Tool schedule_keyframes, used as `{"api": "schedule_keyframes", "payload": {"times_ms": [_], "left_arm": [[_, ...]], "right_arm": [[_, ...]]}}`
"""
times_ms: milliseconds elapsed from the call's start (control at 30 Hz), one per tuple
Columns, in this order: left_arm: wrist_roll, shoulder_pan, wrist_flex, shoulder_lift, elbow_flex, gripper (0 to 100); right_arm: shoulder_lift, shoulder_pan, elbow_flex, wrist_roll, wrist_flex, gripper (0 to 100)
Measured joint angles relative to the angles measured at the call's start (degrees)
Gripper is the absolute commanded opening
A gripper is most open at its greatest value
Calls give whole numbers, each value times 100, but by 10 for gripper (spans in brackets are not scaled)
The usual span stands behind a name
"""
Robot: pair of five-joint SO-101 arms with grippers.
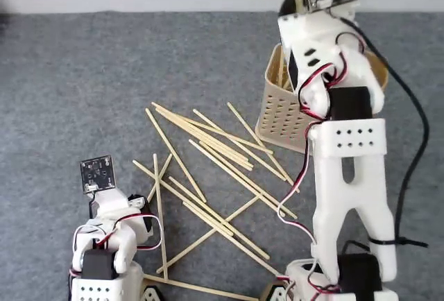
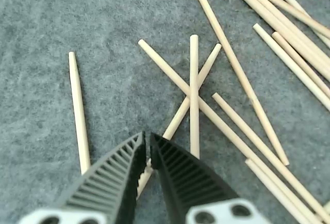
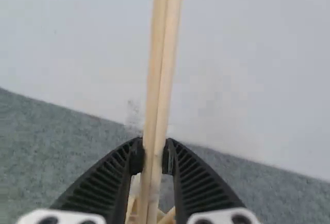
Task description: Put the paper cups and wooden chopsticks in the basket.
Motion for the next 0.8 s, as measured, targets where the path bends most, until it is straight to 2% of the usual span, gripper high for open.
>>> {"api": "schedule_keyframes", "payload": {"times_ms": [167, 333, 800], "left_arm": [[0, 0, 0, 0, 0, 14], [0, 0, 0, 0, 0, 14], [0, 0, 0, 0, 0, 14]], "right_arm": [[-659, 97, 1415, 0, -703, 17], [-1688, 62, 2356, 0, -914, 133], [-2136, -387, 2189, -105, 527, 140]]}}
